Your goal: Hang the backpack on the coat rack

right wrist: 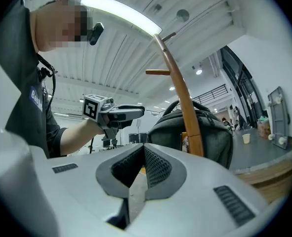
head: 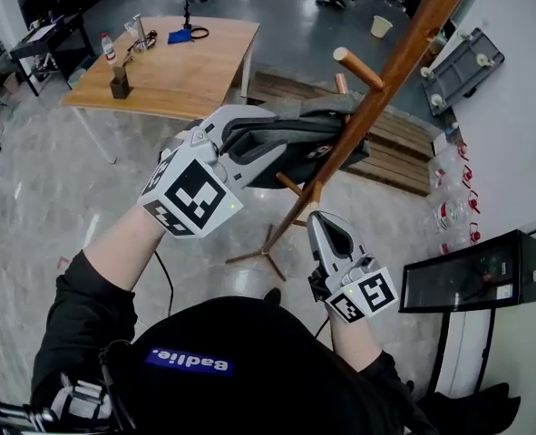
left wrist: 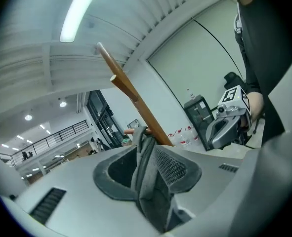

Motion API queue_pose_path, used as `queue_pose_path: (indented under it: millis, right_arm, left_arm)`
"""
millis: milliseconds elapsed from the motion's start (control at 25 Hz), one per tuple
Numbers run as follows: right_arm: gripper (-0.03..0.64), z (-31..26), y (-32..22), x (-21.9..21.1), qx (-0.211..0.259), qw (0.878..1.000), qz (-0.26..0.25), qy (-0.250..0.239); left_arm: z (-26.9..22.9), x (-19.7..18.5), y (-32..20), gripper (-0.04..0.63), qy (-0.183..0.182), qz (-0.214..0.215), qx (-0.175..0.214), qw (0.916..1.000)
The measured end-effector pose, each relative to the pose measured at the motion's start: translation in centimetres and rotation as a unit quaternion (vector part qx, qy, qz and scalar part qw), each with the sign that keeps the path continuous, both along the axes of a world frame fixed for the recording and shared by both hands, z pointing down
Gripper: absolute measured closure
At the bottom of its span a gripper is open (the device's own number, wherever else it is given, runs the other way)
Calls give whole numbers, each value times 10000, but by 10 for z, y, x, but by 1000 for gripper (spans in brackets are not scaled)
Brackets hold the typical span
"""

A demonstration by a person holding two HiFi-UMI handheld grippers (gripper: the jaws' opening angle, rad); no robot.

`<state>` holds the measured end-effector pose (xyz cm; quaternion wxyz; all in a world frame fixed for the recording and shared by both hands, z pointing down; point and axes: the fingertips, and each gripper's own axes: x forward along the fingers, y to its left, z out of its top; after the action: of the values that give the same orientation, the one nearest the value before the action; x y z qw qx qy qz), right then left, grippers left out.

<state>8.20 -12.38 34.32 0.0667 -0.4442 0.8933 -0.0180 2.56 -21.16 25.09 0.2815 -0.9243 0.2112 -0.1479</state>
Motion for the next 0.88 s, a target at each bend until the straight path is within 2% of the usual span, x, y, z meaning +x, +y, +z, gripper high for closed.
queue_pose_path:
  millis: [160, 320, 360, 440, 480, 600, 680, 720, 880]
  right_arm:
    - [620, 10, 28, -34, -180, 9994, 304, 39]
    - [620, 23, 51, -57, -356, 9981, 494, 75]
    - [620, 25, 56, -62, -382, 9979, 519, 84]
    - [620, 27, 63, -68, -401, 9977, 536, 112]
    - [620, 28, 66, -71, -399, 9977, 526, 123]
    - [620, 31, 71, -75, -391, 9982, 439, 143]
    - [620, 34, 75, -76, -420, 9984, 347, 172]
    - [620, 35, 77, -77, -430, 9985, 292, 193]
    - [620, 35, 81, -74, -377, 9989, 78, 258]
  left_arm:
    - [8, -30, 32, 468, 618, 449, -496, 9958]
    - [33, -54, 64, 469, 1368, 724, -1125, 9815]
    - [41, -59, 72, 478, 1554, 766, -1309, 9761]
    - [54, -68, 88, 558, 1969, 803, -1705, 9622]
    - [60, -72, 96, 576, 2172, 787, -1913, 9540]
    - [85, -85, 113, 586, 2644, 557, -2470, 9306]
    - [101, -88, 125, 586, 2815, 422, -2705, 9197]
    - [108, -87, 131, 586, 2823, 375, -2798, 9168]
    - [125, -75, 148, 586, 2610, 324, -2895, 9203]
